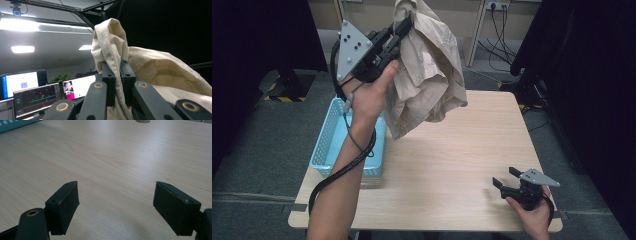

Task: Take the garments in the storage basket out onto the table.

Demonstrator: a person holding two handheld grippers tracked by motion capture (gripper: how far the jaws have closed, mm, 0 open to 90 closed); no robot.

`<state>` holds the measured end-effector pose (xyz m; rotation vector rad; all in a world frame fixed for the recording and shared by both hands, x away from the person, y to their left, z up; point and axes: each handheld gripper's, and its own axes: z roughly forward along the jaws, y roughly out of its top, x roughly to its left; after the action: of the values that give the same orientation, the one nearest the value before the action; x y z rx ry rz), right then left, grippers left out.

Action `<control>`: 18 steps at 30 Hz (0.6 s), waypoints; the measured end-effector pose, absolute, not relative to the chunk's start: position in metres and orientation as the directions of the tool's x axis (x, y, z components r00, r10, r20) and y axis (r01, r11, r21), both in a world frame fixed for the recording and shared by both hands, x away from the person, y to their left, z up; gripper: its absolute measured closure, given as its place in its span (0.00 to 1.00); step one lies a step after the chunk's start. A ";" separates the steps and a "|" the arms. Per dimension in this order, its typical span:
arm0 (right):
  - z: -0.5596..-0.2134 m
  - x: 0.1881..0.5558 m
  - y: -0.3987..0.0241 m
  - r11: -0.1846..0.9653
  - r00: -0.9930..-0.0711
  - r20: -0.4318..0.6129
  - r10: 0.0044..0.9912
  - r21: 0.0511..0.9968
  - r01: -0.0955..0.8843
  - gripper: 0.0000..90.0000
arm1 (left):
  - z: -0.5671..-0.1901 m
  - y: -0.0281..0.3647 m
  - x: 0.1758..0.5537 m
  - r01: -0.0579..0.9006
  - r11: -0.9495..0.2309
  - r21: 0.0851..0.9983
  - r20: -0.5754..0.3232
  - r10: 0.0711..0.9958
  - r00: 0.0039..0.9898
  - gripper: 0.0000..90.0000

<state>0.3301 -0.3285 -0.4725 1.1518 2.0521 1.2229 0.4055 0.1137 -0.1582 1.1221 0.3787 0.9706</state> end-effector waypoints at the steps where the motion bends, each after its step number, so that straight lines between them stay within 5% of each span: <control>1: -0.473 0.330 -0.328 0.245 -0.528 0.013 0.849 0.876 0.416 0.24 | -0.158 0.112 0.406 -0.459 0.099 0.883 0.199 0.806 0.557 0.94; 18: -0.473 0.330 -0.328 0.244 -0.527 0.013 0.850 0.877 0.415 0.24 | -0.164 0.094 0.406 -0.445 0.098 0.890 0.206 0.785 0.584 0.94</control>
<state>0.3300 -0.3285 -0.4726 1.1511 2.0508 1.2240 0.4059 0.0941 -0.1639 1.1472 0.3617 0.9400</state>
